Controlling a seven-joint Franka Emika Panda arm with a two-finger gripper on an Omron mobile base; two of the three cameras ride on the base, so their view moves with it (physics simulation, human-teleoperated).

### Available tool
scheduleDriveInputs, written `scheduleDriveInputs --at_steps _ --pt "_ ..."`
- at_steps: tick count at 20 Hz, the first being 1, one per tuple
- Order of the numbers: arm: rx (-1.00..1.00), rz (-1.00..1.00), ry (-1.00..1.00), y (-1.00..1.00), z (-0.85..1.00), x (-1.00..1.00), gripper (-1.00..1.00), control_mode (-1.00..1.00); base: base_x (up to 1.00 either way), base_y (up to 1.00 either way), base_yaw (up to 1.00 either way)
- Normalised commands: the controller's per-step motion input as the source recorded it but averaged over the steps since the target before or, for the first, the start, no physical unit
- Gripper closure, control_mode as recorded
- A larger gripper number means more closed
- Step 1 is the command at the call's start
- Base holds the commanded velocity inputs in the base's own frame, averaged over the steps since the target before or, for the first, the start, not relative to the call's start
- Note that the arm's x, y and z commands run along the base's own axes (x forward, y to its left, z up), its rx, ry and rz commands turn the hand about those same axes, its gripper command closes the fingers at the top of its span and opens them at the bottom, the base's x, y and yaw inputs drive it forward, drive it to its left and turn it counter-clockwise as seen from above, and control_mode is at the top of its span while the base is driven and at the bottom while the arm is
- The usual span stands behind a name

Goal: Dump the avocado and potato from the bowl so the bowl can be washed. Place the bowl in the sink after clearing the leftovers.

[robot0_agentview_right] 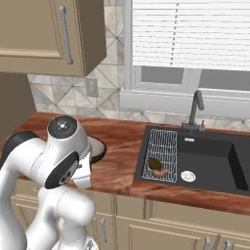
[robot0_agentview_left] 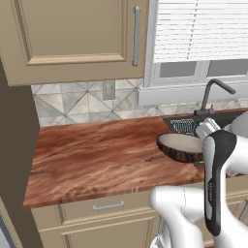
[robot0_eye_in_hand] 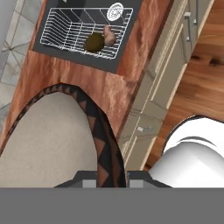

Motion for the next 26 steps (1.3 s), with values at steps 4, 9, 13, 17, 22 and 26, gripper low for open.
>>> scheduleDriveInputs --at_steps 4,9,13,17,22,26 --pt "0.00 0.00 0.00 0.00 0.00 0.00 1.00 1.00 -0.02 -1.00 -0.07" --pt "0.00 0.00 0.00 0.00 0.00 0.00 1.00 1.00 0.01 -1.00 -0.04" --pt "0.00 0.00 0.00 0.00 0.00 0.00 1.00 1.00 0.04 -1.00 0.00" --pt "0.00 0.00 0.00 0.00 0.00 0.00 1.00 1.00 0.24 -0.84 0.00" --pt "0.00 0.00 0.00 0.00 0.00 0.00 1.00 1.00 0.27 -0.37 0.01" --pt "0.00 0.00 0.00 0.00 0.00 0.00 1.00 1.00 0.28 -0.35 0.07"
